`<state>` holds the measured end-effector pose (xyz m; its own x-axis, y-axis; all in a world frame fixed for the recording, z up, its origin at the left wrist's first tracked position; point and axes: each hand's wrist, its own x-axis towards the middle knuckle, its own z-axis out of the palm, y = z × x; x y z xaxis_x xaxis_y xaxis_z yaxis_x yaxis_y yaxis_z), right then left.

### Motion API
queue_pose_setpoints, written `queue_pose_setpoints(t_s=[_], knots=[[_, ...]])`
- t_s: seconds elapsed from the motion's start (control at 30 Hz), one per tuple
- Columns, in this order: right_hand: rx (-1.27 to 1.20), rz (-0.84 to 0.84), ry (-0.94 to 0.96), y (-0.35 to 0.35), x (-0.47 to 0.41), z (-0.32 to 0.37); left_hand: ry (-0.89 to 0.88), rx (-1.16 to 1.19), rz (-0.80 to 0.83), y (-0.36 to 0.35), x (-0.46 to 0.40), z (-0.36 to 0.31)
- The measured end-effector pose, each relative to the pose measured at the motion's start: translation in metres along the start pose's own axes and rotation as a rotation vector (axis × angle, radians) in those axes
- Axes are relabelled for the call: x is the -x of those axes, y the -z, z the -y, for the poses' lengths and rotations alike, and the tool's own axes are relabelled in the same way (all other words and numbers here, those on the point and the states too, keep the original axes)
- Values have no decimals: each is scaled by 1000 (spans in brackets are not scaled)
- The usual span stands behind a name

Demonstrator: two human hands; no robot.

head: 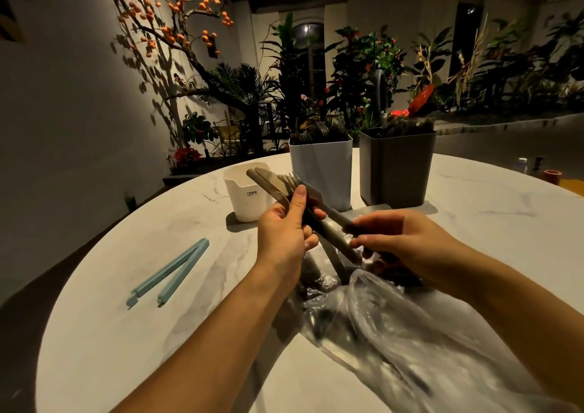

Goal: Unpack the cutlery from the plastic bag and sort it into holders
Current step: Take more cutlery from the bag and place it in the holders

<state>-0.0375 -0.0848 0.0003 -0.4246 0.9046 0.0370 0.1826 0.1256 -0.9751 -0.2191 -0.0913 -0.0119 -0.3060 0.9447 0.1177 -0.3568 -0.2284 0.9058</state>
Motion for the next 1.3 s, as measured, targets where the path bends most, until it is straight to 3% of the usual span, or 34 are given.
queue_pose_setpoints(t_s=[0.13, 0.23, 0.83, 1.07, 1.3], knots=[[265, -39, 198, -12, -4, -3, 5, -13, 9, -2, 3, 2], [412, -43, 215, -16, -6, -8, 0, -81, 12, -4, 6, 6], [85, -30, 102, -4, -6, -10, -84, -179, 57, -1, 7, 2], [86, -23, 55, -6, -6, -10, -63, -195, 47, -2, 6, 1], [122, -53, 143, -15, -7, -9, -22, -189, 107, -9, 12, 4]])
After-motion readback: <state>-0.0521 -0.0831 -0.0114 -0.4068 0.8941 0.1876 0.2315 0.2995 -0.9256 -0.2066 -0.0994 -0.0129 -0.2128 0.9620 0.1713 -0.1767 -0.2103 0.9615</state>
